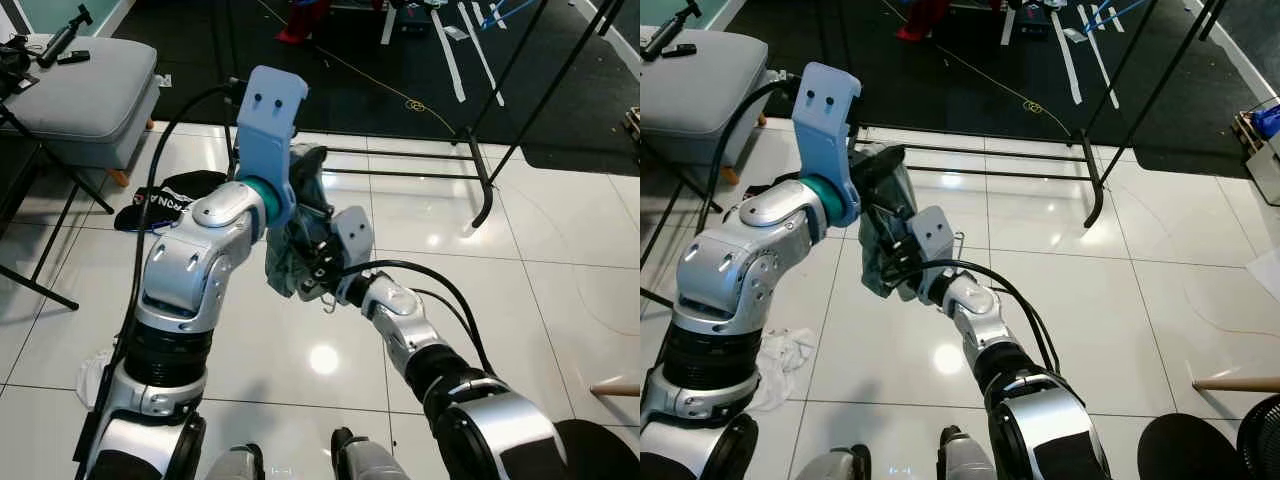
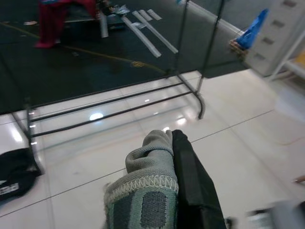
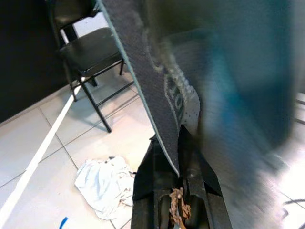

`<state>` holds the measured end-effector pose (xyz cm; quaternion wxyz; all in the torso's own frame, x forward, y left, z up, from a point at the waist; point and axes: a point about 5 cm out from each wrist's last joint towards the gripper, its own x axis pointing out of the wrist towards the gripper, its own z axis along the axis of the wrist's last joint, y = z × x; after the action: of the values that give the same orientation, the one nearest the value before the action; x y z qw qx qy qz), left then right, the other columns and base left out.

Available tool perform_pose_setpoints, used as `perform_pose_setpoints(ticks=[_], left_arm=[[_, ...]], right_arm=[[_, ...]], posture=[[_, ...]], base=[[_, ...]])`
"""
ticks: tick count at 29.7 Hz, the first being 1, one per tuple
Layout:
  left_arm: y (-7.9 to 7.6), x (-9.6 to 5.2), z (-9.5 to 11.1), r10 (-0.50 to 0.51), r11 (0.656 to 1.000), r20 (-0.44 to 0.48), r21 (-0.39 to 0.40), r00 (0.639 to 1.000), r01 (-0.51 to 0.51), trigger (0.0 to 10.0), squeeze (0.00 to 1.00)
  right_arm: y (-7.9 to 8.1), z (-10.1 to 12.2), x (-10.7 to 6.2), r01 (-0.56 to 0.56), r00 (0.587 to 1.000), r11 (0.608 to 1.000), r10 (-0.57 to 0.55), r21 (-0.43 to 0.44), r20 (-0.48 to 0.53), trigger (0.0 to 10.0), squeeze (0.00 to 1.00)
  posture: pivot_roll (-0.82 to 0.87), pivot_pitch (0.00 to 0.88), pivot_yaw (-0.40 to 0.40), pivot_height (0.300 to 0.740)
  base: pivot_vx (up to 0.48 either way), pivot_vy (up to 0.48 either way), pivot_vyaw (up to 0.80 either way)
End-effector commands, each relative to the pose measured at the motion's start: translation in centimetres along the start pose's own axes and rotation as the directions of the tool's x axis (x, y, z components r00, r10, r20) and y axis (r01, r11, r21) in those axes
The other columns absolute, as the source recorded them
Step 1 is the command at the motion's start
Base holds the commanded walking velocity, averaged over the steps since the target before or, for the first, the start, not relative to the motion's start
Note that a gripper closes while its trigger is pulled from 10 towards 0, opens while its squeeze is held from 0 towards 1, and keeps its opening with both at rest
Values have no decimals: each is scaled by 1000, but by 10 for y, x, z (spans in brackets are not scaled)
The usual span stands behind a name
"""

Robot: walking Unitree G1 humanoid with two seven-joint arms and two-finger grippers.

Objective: Hang hanger

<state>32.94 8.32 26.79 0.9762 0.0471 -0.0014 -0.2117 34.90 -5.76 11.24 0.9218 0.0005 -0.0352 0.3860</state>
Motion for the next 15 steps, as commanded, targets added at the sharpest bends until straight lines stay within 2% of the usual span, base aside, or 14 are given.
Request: perform_pose_setpoints(ticks=[1, 3, 8, 11, 15], left_arm=[[2, 1, -9, 22, 999, -22, 35, 1000, -21, 0, 0], [10, 1, -18, 64, 996, -45, 66, 997, -61, 0, 0], [12, 1, -21, 78, 994, -51, 75, 996, -74, 0, 0], [17, 0, -27, 107, 987, -65, 123, 992, -99, 0, 0], [19, 0, -31, 117, 984, -71, 144, 991, -106, 0, 0]], right_arm=[[-9, -3, -11, 68, 997, 997, -69, 18, 32, 0, 0], [-20, -2, -23, 137, 986, 989, -141, 47, 87, 0, 0], [-23, -1, -26, 148, 983, 988, -153, 52, 104, 0, 0], [-23, -3, -36, 158, 977, 986, -163, 44, 137, 0, 0], [-25, -4, -43, 175, 973, 984, -179, 37, 148, 0, 0]], posture=[[45, 131, 1, 740], [38, 134, 5, 740], [36, 134, 5, 740], [29, 140, 10, 740], [25, 141, 11, 740]], base=[[0, 0, 0], [0, 0, 0], [0, 0, 0], [0, 0, 0], [0, 0, 0]])
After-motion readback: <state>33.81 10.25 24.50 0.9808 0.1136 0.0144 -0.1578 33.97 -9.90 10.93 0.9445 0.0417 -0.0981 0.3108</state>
